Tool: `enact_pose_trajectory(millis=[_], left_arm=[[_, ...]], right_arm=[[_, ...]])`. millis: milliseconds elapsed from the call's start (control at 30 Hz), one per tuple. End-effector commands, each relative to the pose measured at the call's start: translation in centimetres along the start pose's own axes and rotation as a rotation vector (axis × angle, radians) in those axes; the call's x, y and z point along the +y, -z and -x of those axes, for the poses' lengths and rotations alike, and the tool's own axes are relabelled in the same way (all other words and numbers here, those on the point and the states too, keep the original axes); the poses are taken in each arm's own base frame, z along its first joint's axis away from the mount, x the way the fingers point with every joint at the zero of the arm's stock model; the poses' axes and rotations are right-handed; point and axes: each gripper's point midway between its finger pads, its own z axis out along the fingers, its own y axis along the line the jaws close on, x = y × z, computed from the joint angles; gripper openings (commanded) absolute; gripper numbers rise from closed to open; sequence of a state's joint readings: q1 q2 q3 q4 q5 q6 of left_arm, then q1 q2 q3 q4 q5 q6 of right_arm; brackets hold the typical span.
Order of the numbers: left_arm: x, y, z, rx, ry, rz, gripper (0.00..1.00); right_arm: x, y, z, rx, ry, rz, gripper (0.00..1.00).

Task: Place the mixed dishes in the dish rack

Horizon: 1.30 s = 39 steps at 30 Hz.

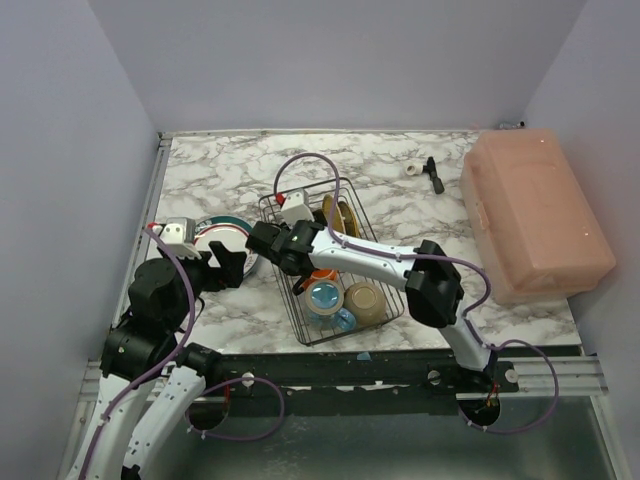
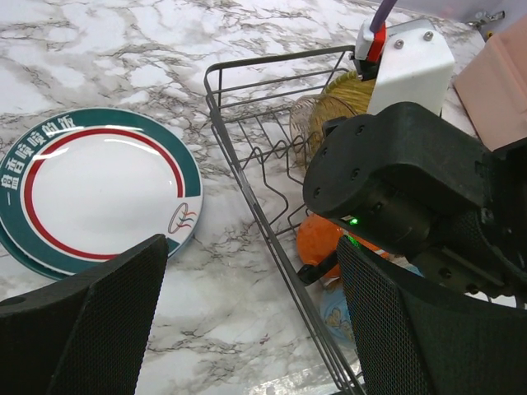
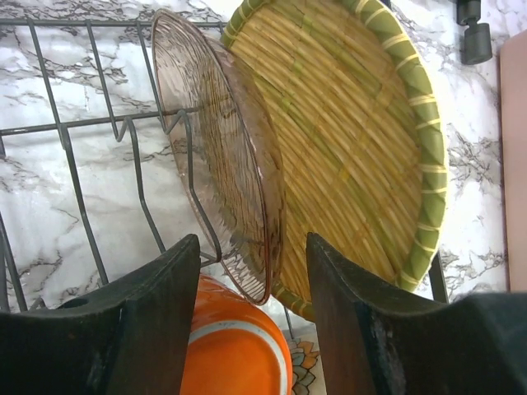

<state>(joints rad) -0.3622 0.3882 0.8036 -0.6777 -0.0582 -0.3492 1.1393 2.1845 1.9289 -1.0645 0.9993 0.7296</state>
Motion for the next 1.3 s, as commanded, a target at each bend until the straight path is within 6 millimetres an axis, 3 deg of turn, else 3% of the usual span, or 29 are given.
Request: enact_pose_trajectory(millis=[0,267,533,1000,1267], left_arm=[[0.5,-0.4,0.0,0.002,-0.015,0.027,0.84],[0.8,-0.8,-0.4,0.024,-0.014,0.045,0.84],[1.2,-1.4,-0.9,0.056,-0.015,0.076,0.83],[2.8,-3.2,-2.9,0.176,-0.029,0.171,0.86],[3.5,-4.3,-4.6,0.277,-0.029,0.224,0.87]], right_arm=[[-0.6,1.6,2.0,-0.042,-0.063,0.056,0.58],[-0.9,3.3,3.0,-0.044,-0.112,0.166,0.69],[-0.7,6.9,4.2,-0.095,-0.19,0.45,0.82],[-2.7,11.0,2.9,-0.192,-0.32,0.737,0.87],[-5.6,13.0,3.5,-0.293,-0.407,0.808,0.88]])
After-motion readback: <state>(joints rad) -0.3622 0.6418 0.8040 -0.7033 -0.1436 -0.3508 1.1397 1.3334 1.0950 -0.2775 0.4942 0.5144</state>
